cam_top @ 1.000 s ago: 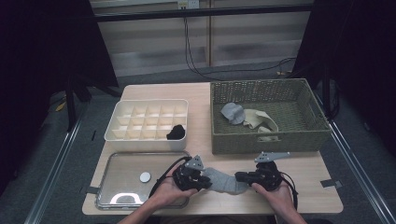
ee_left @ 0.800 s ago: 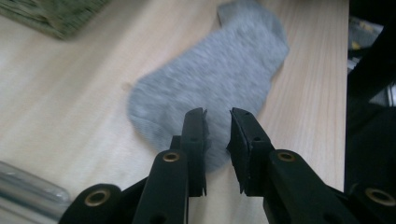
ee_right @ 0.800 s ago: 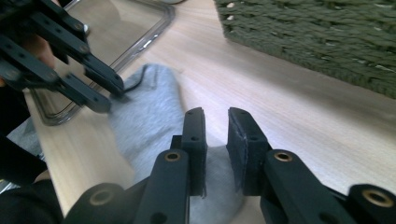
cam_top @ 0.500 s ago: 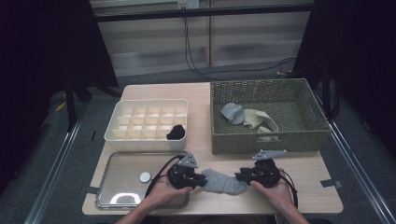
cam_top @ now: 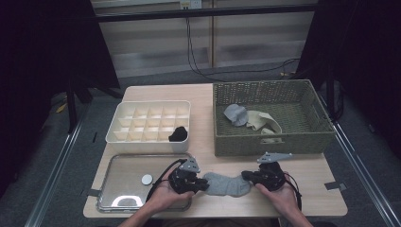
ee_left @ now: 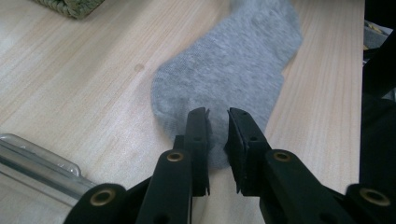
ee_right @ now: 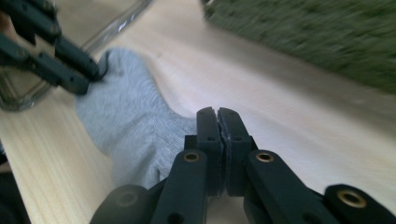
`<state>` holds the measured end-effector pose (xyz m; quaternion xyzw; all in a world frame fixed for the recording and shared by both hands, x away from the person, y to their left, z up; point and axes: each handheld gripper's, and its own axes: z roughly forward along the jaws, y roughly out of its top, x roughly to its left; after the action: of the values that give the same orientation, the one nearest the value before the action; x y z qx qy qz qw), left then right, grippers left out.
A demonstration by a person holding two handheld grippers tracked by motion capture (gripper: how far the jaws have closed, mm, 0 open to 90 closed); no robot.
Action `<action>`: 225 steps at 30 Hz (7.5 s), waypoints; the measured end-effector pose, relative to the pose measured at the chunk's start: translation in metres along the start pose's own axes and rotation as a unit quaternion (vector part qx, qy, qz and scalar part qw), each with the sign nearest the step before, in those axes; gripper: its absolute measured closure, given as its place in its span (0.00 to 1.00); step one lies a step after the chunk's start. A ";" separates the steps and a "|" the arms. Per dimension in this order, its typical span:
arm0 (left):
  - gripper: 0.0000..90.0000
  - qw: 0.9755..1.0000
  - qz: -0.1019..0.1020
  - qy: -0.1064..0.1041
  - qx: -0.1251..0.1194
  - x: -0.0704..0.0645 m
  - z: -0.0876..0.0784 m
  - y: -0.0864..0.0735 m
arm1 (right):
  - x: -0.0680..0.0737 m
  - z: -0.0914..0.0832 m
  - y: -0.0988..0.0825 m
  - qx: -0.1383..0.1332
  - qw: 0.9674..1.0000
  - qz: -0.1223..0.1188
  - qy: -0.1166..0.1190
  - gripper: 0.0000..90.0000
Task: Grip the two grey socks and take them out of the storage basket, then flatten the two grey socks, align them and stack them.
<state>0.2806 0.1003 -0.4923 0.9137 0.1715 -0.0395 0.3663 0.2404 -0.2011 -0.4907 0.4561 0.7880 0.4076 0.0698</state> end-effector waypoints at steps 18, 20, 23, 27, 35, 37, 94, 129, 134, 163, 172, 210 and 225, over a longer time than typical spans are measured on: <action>0.81 0.999 -0.007 -0.010 -0.049 0.001 -0.011 0.006 | -0.011 -0.012 -0.005 -0.022 1.000 0.016 -0.007 0.81; 0.80 0.999 -0.005 0.003 -0.047 0.002 -0.009 0.005 | -0.009 -0.012 -0.004 -0.026 0.999 0.018 -0.005 0.81; 0.80 0.999 -0.003 0.004 -0.040 0.003 -0.007 0.005 | -0.007 -0.011 -0.003 -0.028 0.999 0.015 0.005 0.84; 0.81 1.000 0.002 0.003 -0.028 0.003 0.001 0.005 | -0.002 -0.009 0.000 -0.028 0.999 0.017 0.021 0.87; 0.80 1.000 0.001 0.000 -0.029 -0.001 0.010 0.007 | 0.001 -0.001 0.001 -0.014 0.999 0.009 0.039 0.88; 0.77 0.999 -0.002 -0.002 -0.034 0.001 0.007 0.008 | 0.000 -0.001 0.001 -0.015 0.999 0.007 0.043 0.87; 0.23 0.985 -0.109 0.094 -0.095 0.028 -0.096 -0.052 | -0.051 -0.029 0.146 -0.076 0.997 -0.014 0.020 0.53; 0.24 0.981 -0.125 0.100 -0.109 0.038 -0.100 -0.056 | -0.152 0.074 0.204 0.059 0.996 0.036 -0.055 0.59; 0.23 0.982 -0.122 0.099 -0.107 0.039 -0.099 -0.055 | -0.155 0.075 0.210 0.062 0.996 0.037 -0.061 0.62; 0.20 0.982 -0.115 0.100 -0.107 0.045 -0.092 -0.052 | -0.143 0.068 0.207 0.015 0.999 0.032 -0.005 0.99; 0.20 0.984 -0.111 0.095 -0.105 0.044 -0.091 -0.051 | -0.138 0.051 0.210 -0.006 1.000 0.027 0.005 0.99; 0.20 0.983 -0.093 0.118 -0.109 0.033 -0.096 -0.055 | -0.087 -0.021 0.218 -0.102 0.994 -0.013 0.035 0.99; 0.22 0.983 -0.099 0.111 -0.108 0.035 -0.094 -0.055 | -0.068 -0.054 0.215 -0.135 0.990 -0.025 0.043 0.99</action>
<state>0.2894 0.2112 -0.4668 0.8457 0.3041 0.0443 0.4362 0.3954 -0.2314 -0.3212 0.4049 0.7392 0.5274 0.1070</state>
